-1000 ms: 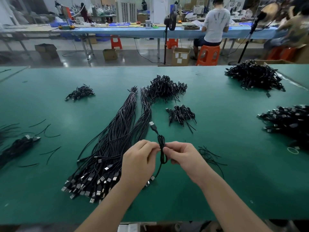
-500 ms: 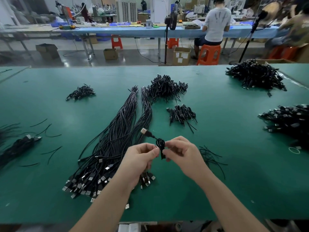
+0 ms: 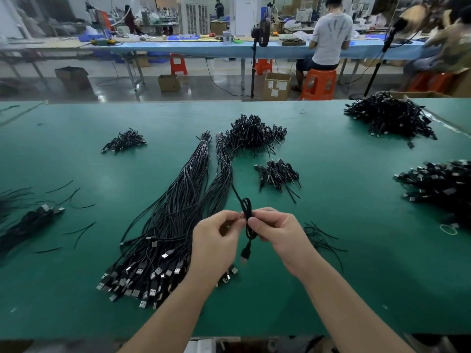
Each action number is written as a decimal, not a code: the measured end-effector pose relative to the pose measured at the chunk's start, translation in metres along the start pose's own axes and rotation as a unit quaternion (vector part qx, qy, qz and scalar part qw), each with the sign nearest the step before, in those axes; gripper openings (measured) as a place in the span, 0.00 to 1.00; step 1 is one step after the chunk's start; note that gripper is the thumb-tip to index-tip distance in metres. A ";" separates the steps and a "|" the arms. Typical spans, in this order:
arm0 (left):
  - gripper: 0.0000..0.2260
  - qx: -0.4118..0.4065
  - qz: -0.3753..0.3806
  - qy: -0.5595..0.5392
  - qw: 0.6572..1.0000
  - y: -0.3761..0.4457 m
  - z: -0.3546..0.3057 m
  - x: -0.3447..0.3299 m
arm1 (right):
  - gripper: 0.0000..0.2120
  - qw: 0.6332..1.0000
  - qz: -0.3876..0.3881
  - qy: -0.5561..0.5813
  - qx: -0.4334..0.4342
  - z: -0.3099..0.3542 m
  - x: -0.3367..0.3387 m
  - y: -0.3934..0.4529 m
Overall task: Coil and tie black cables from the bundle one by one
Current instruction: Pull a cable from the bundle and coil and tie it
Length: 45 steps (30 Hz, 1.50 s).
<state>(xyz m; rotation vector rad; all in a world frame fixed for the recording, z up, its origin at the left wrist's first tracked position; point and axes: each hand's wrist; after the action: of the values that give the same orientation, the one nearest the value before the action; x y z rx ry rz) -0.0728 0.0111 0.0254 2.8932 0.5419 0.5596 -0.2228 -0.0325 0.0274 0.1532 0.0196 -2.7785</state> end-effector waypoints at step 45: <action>0.03 -0.355 -0.092 0.219 0.904 0.006 0.009 0.008 | 0.25 0.976 0.042 0.018 -0.213 0.019 0.003 0.002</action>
<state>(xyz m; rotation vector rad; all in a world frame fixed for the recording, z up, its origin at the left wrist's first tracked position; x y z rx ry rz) -0.0602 0.0084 0.0208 2.0059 0.5130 1.1127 -0.2265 -0.0362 0.0457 0.0906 0.5967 -2.6150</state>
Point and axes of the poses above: each hand's wrist, its own y-axis towards the middle knuckle, its own x-axis out of the back of the hand, z = x × y, and after that the axes turned 1 degree about x, right-handed
